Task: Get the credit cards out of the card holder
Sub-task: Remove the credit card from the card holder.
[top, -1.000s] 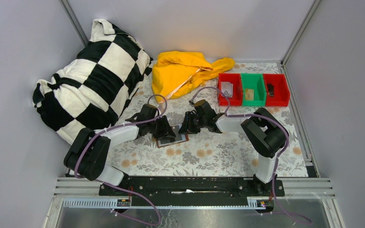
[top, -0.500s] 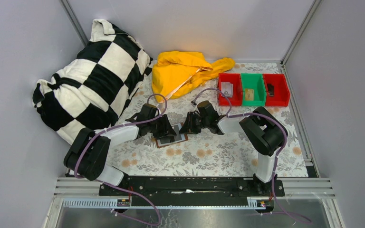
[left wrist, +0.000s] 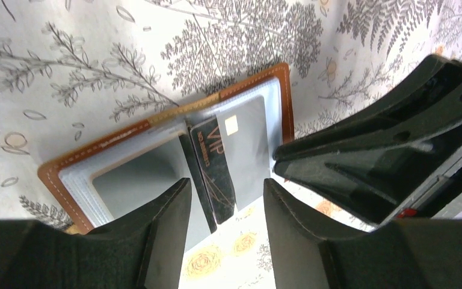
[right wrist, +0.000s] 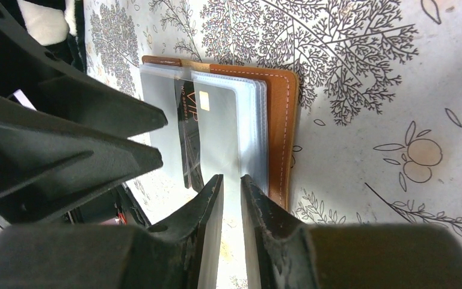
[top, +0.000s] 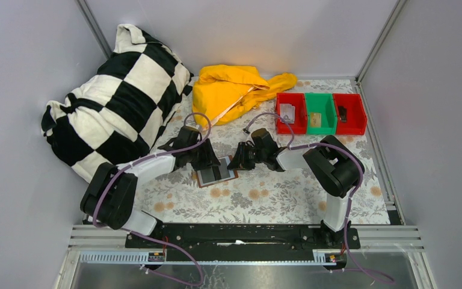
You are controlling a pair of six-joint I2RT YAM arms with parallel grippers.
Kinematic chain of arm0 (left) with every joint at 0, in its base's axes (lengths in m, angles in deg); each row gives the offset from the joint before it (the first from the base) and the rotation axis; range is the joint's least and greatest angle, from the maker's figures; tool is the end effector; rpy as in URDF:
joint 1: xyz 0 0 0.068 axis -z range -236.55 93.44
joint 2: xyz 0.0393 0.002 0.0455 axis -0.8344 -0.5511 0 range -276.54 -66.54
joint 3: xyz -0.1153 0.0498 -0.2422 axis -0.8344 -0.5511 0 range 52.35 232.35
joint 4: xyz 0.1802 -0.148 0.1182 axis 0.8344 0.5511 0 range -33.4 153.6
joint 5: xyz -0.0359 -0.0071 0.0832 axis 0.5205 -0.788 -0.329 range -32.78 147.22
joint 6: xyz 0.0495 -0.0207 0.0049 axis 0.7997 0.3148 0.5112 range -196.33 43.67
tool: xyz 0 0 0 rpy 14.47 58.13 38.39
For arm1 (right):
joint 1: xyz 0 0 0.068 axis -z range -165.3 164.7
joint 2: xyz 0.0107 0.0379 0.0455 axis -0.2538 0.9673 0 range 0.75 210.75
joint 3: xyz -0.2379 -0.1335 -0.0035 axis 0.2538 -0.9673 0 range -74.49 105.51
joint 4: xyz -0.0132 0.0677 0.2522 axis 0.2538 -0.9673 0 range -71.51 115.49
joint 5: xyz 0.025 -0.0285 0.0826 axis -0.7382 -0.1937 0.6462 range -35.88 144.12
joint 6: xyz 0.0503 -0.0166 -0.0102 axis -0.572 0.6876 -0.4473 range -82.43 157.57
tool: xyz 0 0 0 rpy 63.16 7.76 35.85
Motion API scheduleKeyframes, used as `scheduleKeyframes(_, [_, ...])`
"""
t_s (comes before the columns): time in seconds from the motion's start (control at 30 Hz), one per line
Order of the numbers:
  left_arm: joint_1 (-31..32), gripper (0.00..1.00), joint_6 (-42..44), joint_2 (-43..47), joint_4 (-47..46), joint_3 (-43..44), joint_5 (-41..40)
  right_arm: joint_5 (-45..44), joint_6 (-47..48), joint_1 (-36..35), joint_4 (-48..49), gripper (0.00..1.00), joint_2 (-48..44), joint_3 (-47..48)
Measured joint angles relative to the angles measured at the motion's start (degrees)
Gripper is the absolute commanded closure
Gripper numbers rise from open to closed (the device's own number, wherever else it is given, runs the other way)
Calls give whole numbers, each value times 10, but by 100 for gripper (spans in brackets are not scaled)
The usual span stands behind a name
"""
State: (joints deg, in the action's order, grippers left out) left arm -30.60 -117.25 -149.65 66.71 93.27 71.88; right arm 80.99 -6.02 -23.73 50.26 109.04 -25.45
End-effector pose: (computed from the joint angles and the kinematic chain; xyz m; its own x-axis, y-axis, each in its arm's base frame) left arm 0.2446 -0.1290 0.1697 -0.9060 -0.2638 -0.3310 -0.0409 0.8330 -0.5518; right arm 0.2772 0.2407 0.1244 -0.9048 0.0673 -0.4204 -0.3070 0.5810 0.7538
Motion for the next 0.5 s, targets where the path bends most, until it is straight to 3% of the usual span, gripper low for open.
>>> scheduleKeyframes(0.1, [-2, 43, 6, -18, 6, 20, -9, 2, 0, 1, 3, 75, 0, -2])
scheduleKeyframes(0.5, [-2, 42, 18, -75, 23, 71, -10, 7, -9, 3, 18, 75, 0, -11])
